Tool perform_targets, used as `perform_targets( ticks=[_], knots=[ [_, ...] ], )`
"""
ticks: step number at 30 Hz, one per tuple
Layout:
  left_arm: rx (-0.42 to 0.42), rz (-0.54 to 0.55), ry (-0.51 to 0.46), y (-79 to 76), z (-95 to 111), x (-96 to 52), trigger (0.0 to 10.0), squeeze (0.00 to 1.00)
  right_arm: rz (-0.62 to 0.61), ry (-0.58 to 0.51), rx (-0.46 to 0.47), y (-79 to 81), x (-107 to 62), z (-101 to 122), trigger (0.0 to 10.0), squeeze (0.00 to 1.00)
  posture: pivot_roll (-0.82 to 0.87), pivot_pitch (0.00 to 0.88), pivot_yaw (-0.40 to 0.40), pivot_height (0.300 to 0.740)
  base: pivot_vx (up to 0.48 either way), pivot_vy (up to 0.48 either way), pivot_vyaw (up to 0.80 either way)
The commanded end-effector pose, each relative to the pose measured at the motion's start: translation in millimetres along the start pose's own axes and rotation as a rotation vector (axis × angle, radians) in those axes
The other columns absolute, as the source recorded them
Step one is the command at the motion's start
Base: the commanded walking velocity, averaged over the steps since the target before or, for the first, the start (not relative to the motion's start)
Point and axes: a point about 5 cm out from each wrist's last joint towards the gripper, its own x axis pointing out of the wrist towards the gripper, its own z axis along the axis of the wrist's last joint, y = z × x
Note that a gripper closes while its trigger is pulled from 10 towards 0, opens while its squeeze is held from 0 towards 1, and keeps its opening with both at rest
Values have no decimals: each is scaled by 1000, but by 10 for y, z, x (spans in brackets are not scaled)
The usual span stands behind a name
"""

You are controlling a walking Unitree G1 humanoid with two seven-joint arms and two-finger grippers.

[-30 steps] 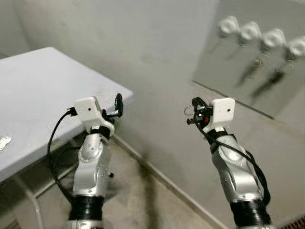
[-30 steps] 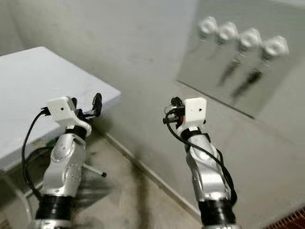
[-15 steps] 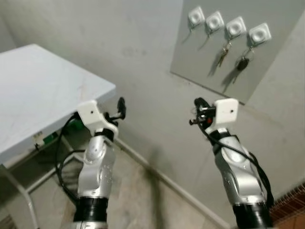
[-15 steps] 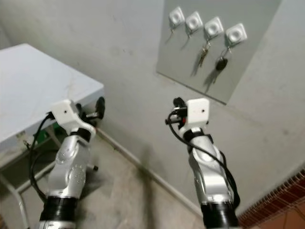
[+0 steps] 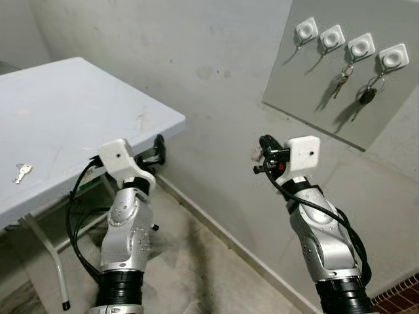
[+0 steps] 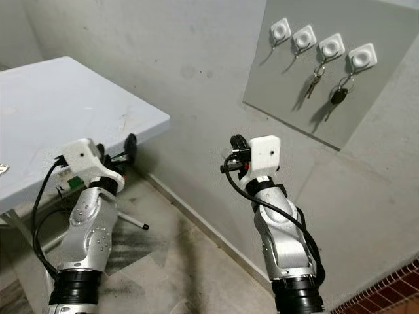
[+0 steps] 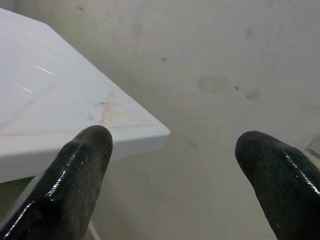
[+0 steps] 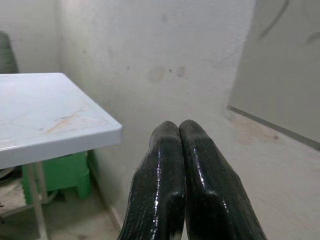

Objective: Hang keys on a hook

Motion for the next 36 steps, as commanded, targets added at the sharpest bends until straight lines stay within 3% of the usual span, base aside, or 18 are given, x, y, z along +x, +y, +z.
perform_targets(
  ticks=[1,4,14,36],
  knots=[
    [-17,-21,7,-86,-2,9,10000,0,-22,-17,-8,-81,-15,60,10000,0,-1,0,-90,740,0,0,0],
    [-14,-14,29,-76,-18,18,10000,0,-22,-16,-8,-82,-18,58,10000,0,-1,0,-90,740,0,0,0],
    [-6,-3,28,-48,-2,21,10000,0,-24,-12,-8,-75,-25,45,10000,0,0,0,-83,740,466,0,0],
    [18,-34,23,-86,10,20,10000,0,-42,-16,-9,-76,-15,24,10000,0,7,0,-62,740,0,0,0]
  ],
)
